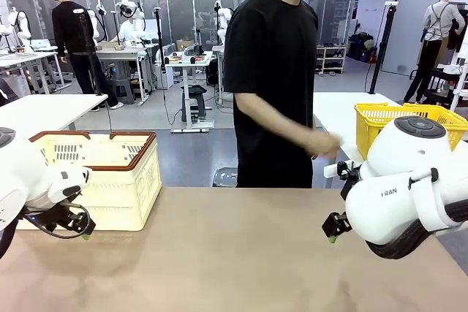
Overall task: Place the drinks into the Shopping basket.
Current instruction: Pick up one drink and place it into the Shopping basket.
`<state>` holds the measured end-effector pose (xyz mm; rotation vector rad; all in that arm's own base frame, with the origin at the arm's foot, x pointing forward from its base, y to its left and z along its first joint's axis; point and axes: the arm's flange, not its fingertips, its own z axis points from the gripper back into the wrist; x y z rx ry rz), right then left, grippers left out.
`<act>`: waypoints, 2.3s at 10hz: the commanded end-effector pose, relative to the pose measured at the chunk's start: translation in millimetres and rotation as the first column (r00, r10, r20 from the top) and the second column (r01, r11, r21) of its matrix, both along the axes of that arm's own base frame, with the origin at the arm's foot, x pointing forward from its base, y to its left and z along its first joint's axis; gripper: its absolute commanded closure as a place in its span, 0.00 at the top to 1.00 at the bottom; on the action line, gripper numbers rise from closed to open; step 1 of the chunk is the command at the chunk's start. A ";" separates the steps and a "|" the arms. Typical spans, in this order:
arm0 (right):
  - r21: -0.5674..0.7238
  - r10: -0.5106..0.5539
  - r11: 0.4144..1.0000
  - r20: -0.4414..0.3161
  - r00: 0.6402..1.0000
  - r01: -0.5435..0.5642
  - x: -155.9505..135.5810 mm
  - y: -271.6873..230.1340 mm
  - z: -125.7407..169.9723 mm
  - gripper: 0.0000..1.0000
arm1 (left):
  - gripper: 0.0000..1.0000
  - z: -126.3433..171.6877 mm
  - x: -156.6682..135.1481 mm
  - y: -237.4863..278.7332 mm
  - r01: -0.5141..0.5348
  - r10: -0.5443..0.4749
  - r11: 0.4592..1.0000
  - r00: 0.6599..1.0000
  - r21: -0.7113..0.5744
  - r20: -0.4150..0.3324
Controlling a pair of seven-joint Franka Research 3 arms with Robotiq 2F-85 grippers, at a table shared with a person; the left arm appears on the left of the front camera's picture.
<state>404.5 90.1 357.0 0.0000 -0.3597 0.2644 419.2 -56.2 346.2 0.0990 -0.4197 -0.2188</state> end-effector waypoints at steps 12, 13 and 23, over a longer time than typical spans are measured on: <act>0.006 0.005 1.000 -0.010 1.000 -0.005 -1.3 3.1 -2.3 1.00 | 1.00 -1.1 -0.5 -0.1 -0.001 0.001 1.000 1.000 0.003 -0.005; 0.006 0.005 1.000 -0.010 1.000 -0.005 -1.3 3.1 -2.3 1.00 | 1.00 -1.1 -0.5 -0.1 -0.001 0.001 1.000 1.000 0.003 -0.005; 0.006 0.005 1.000 -0.010 1.000 -0.005 -1.3 3.1 -2.3 1.00 | 1.00 -1.1 -0.5 -0.1 -0.001 0.001 1.000 1.000 0.003 -0.005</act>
